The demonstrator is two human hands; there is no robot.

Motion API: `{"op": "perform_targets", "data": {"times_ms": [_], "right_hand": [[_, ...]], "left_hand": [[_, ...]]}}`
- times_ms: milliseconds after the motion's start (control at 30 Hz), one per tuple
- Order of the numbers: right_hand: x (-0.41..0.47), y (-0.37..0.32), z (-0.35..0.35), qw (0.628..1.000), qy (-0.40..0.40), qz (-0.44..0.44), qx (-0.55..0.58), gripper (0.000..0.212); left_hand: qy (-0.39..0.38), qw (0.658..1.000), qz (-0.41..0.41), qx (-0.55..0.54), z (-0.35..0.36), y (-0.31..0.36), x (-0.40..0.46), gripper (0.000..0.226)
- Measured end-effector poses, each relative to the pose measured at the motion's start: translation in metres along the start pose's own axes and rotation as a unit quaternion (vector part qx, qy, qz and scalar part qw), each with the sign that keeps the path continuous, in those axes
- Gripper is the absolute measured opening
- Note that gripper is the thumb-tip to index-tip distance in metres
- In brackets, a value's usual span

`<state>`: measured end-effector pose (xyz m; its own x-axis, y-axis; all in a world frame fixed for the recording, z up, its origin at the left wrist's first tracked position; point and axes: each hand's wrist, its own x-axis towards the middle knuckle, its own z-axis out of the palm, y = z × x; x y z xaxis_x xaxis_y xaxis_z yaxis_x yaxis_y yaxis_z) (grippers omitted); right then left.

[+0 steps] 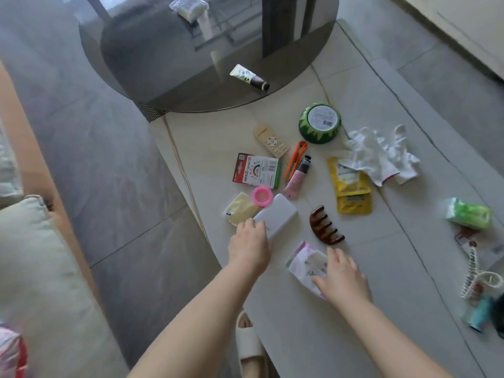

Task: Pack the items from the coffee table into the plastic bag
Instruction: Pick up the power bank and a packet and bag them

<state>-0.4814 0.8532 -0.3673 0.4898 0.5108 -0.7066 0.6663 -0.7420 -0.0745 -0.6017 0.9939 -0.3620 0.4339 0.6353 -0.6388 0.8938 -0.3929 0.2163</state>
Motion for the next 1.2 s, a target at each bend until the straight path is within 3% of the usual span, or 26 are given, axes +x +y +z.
{"op": "perform_targets", "data": {"times_ms": [100, 267, 400, 500, 600, 767, 933, 1200], "right_hand": [[0.010, -0.006, 0.014, 0.999, 0.013, 0.025, -0.033, 0.081], [0.013, -0.010, 0.026, 0.995, 0.062, 0.053, -0.057, 0.077], [0.009, -0.009, 0.022, 0.994, 0.050, 0.067, -0.069, 0.052], [0.004, -0.006, 0.012, 0.995, 0.021, 0.090, -0.025, 0.030], [-0.003, 0.003, -0.001, 0.986, -0.019, 0.123, 0.107, 0.008], [-0.024, 0.011, -0.029, 0.963, -0.021, 0.109, 0.247, 0.013], [-0.070, 0.000, -0.064, 0.938, 0.024, 0.022, 0.345, 0.019], [-0.177, -0.053, -0.122, 0.912, 0.019, -0.120, 0.391, 0.016]], "left_hand": [[-0.002, 1.000, -0.005, 0.029, 0.007, 0.003, 0.026, 0.043], [0.015, 0.998, -0.031, 0.062, 0.019, 0.005, 0.047, 0.068], [-0.006, 0.997, -0.062, 0.036, 0.024, 0.011, 0.048, 0.086], [-0.004, 0.996, -0.085, -0.001, 0.029, 0.017, 0.036, 0.055], [-0.036, 0.985, -0.116, -0.120, 0.035, 0.021, 0.015, 0.027], [-0.051, 0.963, -0.159, -0.212, 0.030, 0.013, -0.032, 0.014], [-0.012, 0.914, -0.207, -0.350, 0.000, 0.006, -0.095, 0.020], [0.111, 0.759, -0.271, -0.581, -0.071, -0.018, -0.221, 0.046]]}}
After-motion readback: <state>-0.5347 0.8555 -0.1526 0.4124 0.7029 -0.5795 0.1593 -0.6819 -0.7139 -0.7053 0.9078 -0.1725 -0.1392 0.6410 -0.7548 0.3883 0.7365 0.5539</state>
